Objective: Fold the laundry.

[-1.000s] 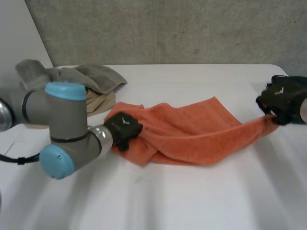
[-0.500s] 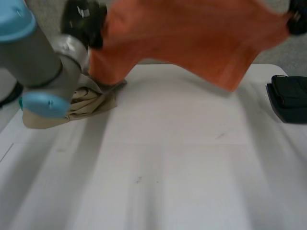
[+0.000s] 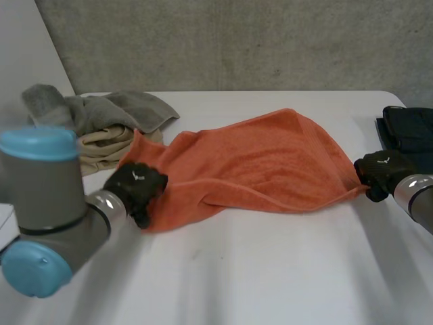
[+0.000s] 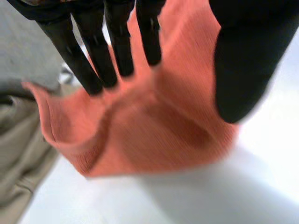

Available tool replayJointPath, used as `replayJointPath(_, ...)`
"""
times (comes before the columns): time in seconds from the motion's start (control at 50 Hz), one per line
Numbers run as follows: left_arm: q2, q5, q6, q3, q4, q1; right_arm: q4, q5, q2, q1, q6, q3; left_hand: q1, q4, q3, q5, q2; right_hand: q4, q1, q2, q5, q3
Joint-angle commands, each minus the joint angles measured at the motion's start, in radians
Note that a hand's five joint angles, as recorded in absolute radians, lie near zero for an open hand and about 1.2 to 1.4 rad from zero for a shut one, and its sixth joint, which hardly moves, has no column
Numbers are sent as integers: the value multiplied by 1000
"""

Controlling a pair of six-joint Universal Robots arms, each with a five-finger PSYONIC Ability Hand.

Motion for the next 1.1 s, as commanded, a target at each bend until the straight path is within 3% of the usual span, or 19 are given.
replayJointPath(0.02, 61, 90, 25, 141, -50, 43, -4, 2, -31, 15, 4, 1, -125, -204, -214, -207, -191, 199, 275, 222, 220, 208)
replayJointPath(0.14, -73, 134, 104, 338, -88, 94, -4, -1, -32, 9, 1, 9, -14, -92, -102, -96, -80, 199, 275, 222, 220, 208)
replayJointPath(0.24, -203, 134, 134, 456, -244, 100, -6, 0, -34, 4, 1, 17, 37, -42, -52, -46, -30, 199, 275, 222, 220, 208)
replayJointPath(0.3, -278, 183, 144, 504, -313, 97, -6, -6, -34, -2, 1, 18, 40, -39, -49, -43, -27, 199, 275, 222, 220, 208)
replayJointPath(0.38, -346, 244, 173, 543, -320, 94, -6, -13, -34, -4, -1, 21, 84, 5, -5, 1, 17, 199, 275, 222, 220, 208)
replayJointPath(0.6, -447, 240, 227, 585, -315, 67, -7, -19, -29, -10, -20, 23, 42, -36, -46, -40, -24, 199, 275, 222, 220, 208)
replayJointPath(0.62, -452, 238, 227, 585, -315, 64, -7, -18, -28, -10, -22, 23, 77, -1, -11, -5, 11, 199, 275, 222, 220, 208)
replayJointPath(0.66, -456, 235, 221, 585, -318, 56, -7, -18, -28, -10, -30, 21, 589, 510, 500, 507, 523, 199, 275, 222, 220, 208)
replayJointPath(0.7, -450, 231, 218, 582, -318, 50, -6, -16, -34, -11, -36, 21, 959, 881, 871, 877, 893, 199, 275, 222, 220, 208)
replayJointPath(0.78, -366, 211, 187, 564, -336, 45, 5, -15, -50, -17, -53, 14, 961, 882, 872, 879, 895, 199, 275, 222, 220, 208)
replayJointPath(0.86, -200, 209, 155, 492, -352, 57, 43, -18, -127, -36, -83, 0, 961, 882, 872, 879, 895, 199, 275, 222, 220, 208)
replayJointPath(0.88, -83, 203, 158, 444, -359, 68, 80, -18, -168, -50, -103, -14, 961, 882, 872, 879, 895, 199, 275, 222, 220, 208)
replayJointPath(0.94, 42, 195, 163, 410, -373, 83, 187, -23, -267, -70, -125, -57, 961, 882, 872, 879, 895, 199, 275, 222, 220, 208)
replayJointPath(1.02, 279, 188, 157, 401, -378, 109, 334, -35, -403, -106, -74, -202, 961, 882, 872, 879, 895, 199, 275, 222, 220, 208)
replayJointPath(1.1, 425, 185, 137, 421, -375, 120, 434, -33, -454, -120, 10, -354, 961, 882, 872, 879, 895, 199, 275, 222, 220, 208)
